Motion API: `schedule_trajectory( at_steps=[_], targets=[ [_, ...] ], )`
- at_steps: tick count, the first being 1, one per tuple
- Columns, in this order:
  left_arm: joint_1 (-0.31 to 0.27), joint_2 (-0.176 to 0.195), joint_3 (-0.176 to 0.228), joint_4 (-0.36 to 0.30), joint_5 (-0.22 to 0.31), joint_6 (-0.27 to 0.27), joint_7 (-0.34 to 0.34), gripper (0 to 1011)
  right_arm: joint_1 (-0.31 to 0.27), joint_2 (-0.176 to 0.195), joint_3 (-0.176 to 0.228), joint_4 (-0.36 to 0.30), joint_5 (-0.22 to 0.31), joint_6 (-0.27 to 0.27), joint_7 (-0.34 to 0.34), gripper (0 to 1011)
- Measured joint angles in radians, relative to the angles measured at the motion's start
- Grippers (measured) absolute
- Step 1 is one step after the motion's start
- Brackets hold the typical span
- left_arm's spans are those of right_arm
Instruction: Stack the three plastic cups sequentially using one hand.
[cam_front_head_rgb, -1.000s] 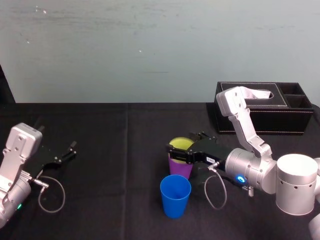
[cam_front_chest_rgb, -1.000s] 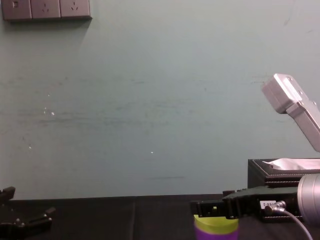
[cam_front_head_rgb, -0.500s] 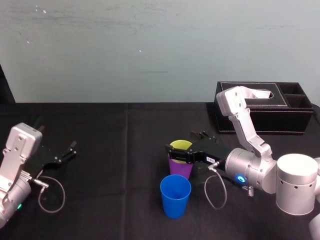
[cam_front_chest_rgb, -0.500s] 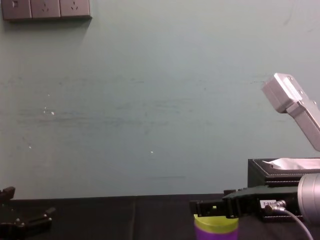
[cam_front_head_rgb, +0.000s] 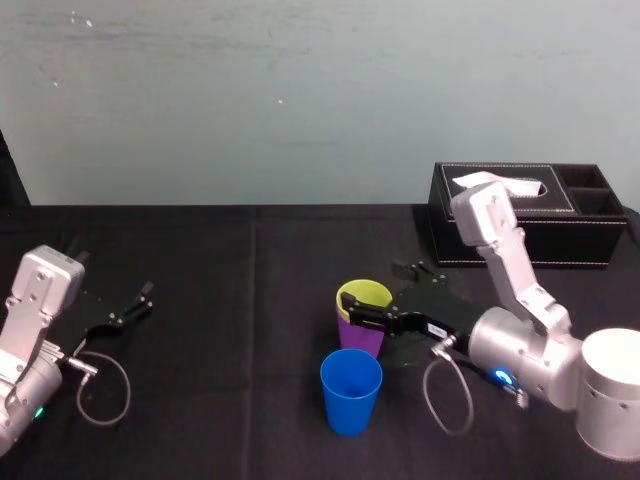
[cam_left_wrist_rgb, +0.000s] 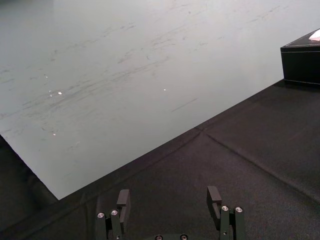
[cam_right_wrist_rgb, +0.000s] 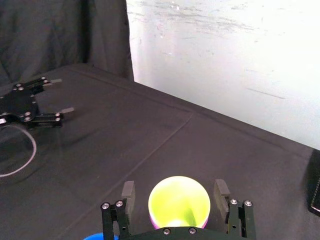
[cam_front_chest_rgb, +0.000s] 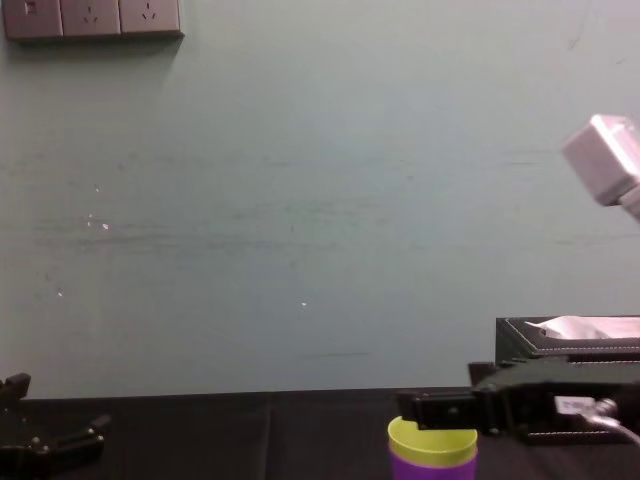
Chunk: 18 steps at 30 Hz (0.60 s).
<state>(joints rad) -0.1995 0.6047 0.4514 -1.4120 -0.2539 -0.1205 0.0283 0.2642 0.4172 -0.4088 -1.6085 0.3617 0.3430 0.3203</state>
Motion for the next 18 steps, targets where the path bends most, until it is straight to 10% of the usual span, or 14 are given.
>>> schedule_trajectory(
  at_steps=[18],
  targets=[
    [0.000,0.000,0.000,0.000,0.000,0.000,0.000,1000,-0.300,0.141,0.142,-0.273,0.065,0.119,-0.044,1003]
  ],
)
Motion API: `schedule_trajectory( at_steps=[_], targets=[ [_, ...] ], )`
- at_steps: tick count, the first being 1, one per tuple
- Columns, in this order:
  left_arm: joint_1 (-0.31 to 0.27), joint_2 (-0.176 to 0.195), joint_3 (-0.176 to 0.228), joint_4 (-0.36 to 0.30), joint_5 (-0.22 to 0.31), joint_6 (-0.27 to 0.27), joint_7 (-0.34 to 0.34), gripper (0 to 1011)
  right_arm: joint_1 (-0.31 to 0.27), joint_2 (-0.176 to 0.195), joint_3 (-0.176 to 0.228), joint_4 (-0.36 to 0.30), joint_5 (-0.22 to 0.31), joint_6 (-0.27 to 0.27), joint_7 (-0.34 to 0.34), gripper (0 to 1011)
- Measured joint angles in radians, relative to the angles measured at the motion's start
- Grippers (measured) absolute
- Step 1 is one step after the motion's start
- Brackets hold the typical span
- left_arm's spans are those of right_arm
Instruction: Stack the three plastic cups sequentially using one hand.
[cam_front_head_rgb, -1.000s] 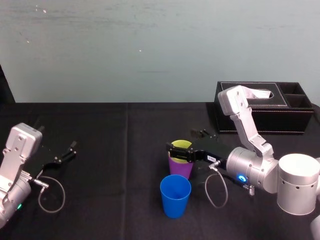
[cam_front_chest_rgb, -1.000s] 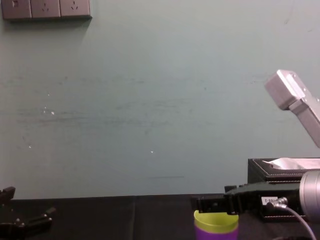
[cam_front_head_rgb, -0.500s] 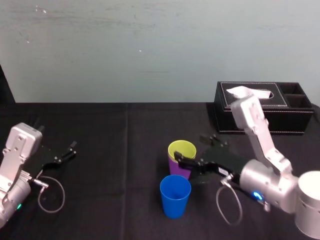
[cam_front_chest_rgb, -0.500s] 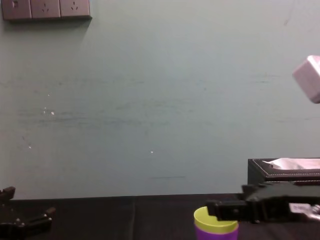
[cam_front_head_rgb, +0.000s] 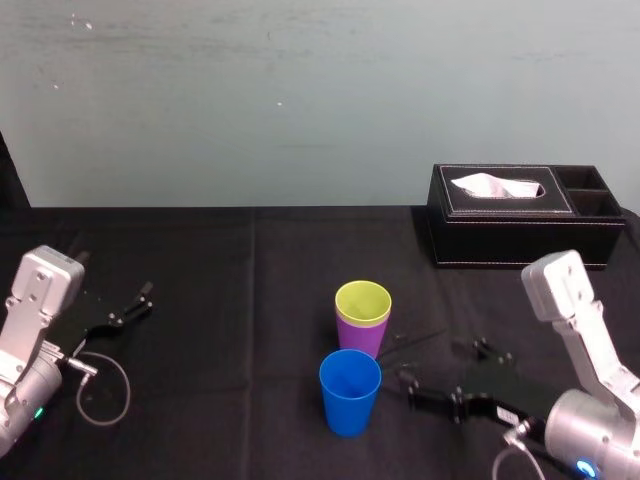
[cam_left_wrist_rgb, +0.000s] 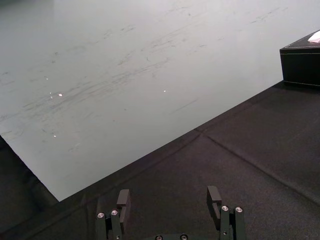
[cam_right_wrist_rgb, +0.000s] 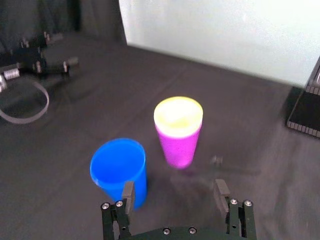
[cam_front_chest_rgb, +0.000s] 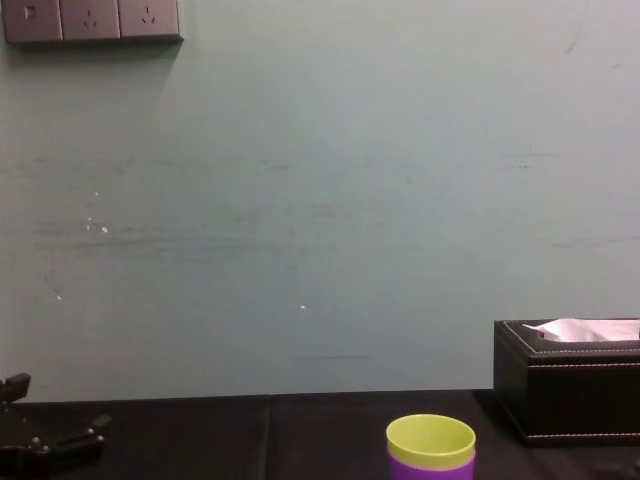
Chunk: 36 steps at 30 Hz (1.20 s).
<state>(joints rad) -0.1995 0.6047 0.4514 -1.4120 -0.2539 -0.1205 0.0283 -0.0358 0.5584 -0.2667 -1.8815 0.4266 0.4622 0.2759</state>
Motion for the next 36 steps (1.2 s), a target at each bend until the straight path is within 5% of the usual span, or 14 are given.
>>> schedule_trajectory(
  at_steps=[6,13,25,36],
  targets=[
    [0.000,0.000,0.000,0.000,0.000,0.000,0.000,1000,-0.024,0.047,0.004,-0.030,0.023,0.098,0.012,1003],
    [0.000,0.000,0.000,0.000,0.000,0.000,0.000,1000,-0.023,0.079,-0.019,-0.036,0.036,0.139,0.039,1003],
    [0.000,0.000,0.000,0.000,0.000,0.000,0.000,1000,0.033,0.085,-0.114,-0.017,-0.020,0.109,0.065,1003],
    [0.000,0.000,0.000,0.000,0.000,0.000,0.000,1000,0.059,0.035,-0.138,0.015,-0.082,0.060,0.053,1003]
  ],
)
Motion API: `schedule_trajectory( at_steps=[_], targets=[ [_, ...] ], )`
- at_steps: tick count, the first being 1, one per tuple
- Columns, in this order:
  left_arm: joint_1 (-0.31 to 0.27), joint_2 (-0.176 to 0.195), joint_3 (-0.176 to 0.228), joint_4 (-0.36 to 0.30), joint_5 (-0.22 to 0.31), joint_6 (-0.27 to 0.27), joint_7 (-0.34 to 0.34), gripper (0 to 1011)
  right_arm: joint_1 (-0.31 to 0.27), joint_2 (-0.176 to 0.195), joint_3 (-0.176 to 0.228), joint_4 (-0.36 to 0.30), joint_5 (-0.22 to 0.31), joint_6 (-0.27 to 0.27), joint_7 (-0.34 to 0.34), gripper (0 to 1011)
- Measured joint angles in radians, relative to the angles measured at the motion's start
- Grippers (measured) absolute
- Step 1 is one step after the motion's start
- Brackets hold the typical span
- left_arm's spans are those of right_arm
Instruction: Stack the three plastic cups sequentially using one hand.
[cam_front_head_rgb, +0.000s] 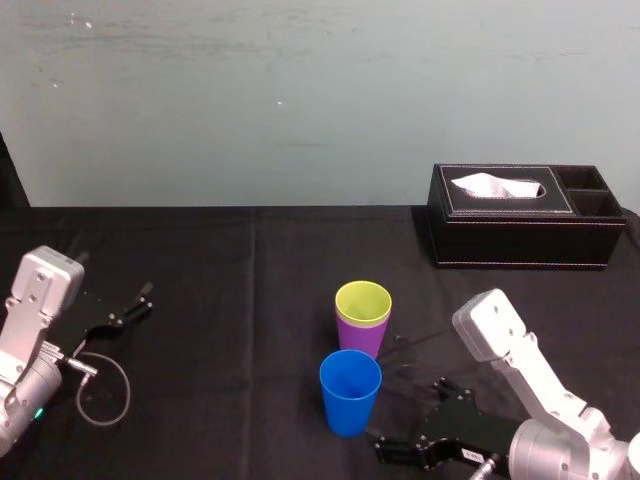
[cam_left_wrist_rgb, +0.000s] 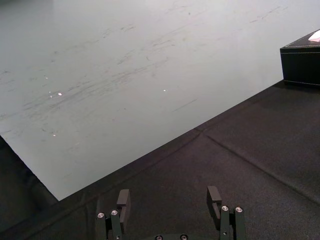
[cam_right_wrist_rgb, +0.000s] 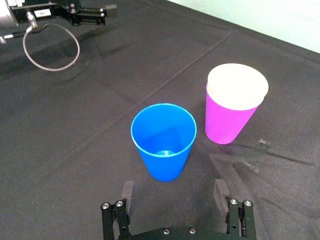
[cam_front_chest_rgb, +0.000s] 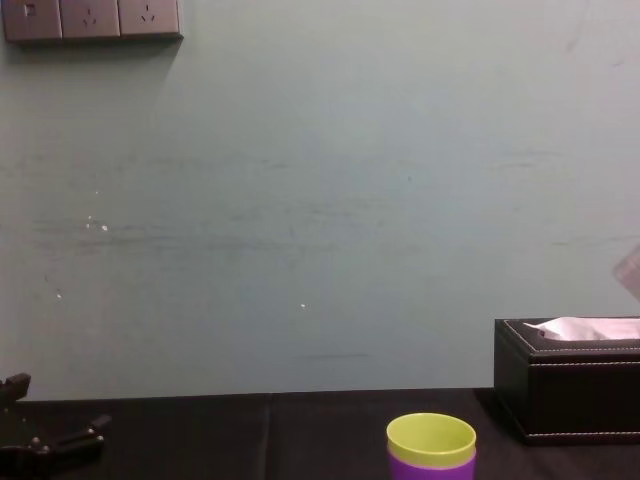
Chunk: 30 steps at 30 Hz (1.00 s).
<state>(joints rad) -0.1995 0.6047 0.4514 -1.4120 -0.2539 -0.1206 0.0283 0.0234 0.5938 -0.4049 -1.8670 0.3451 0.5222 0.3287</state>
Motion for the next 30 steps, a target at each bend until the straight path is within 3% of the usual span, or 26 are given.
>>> schedule_trajectory(
  at_steps=[19,30],
  targets=[
    [0.000,0.000,0.000,0.000,0.000,0.000,0.000,1000,0.066,-0.087,-0.039,0.088,-0.054,-0.014,0.025,1003],
    [0.000,0.000,0.000,0.000,0.000,0.000,0.000,1000,0.089,-0.114,-0.047,0.125,-0.079,-0.022,0.034,1003]
  ],
)
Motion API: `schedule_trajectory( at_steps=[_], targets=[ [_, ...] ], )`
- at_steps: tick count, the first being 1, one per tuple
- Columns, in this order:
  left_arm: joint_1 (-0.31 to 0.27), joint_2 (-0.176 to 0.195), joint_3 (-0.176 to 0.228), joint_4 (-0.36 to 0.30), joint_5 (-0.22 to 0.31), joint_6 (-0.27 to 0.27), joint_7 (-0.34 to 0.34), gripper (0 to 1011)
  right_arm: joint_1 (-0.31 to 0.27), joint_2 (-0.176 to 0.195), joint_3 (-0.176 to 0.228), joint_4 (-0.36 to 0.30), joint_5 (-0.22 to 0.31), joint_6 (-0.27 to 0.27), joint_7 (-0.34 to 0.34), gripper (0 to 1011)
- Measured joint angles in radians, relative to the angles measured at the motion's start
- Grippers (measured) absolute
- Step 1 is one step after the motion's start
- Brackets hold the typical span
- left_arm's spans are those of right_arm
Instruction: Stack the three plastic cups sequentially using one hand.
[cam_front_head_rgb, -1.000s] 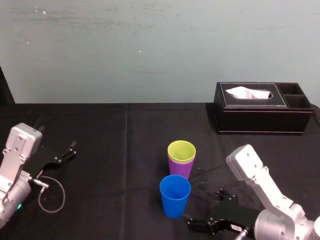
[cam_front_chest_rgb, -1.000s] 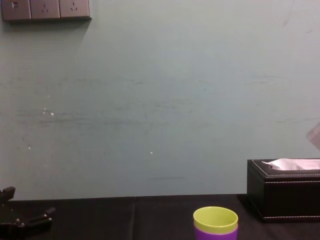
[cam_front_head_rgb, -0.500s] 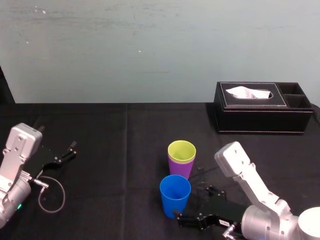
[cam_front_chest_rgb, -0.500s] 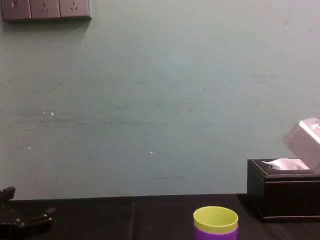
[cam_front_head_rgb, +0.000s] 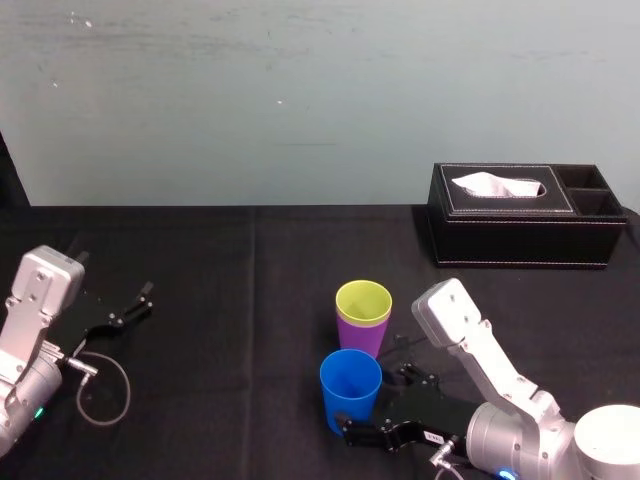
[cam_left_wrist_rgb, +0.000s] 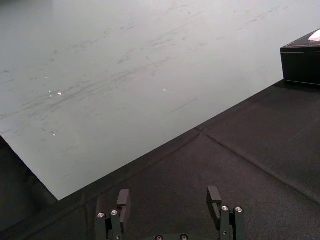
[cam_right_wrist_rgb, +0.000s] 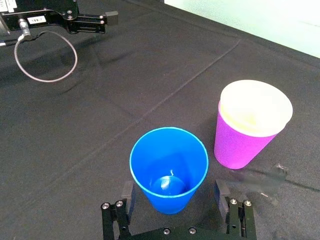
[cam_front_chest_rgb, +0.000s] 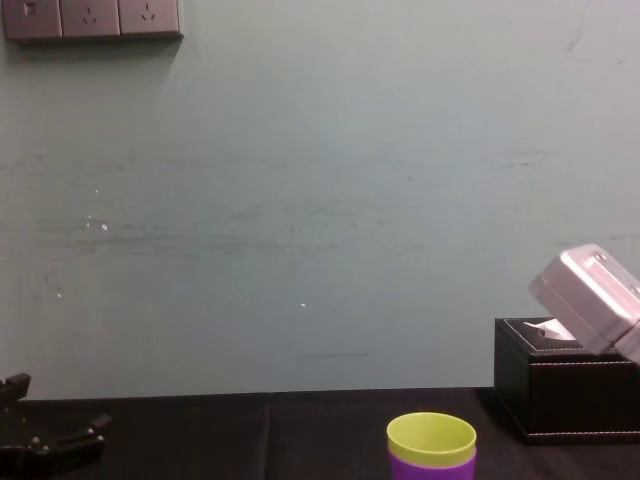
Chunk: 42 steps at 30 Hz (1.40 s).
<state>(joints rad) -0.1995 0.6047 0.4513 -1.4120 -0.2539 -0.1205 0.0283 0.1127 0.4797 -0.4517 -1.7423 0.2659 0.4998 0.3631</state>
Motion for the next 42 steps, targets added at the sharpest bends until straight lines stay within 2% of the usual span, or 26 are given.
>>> schedule_trajectory(
  at_steps=[14,42],
  targets=[
    [0.000,0.000,0.000,0.000,0.000,0.000,0.000,1000,0.018,-0.036,-0.006,0.045,-0.021,-0.027,0.012,1003],
    [0.000,0.000,0.000,0.000,0.000,0.000,0.000,1000,0.050,-0.079,-0.017,0.099,-0.024,-0.053,0.028,1003]
  ],
)
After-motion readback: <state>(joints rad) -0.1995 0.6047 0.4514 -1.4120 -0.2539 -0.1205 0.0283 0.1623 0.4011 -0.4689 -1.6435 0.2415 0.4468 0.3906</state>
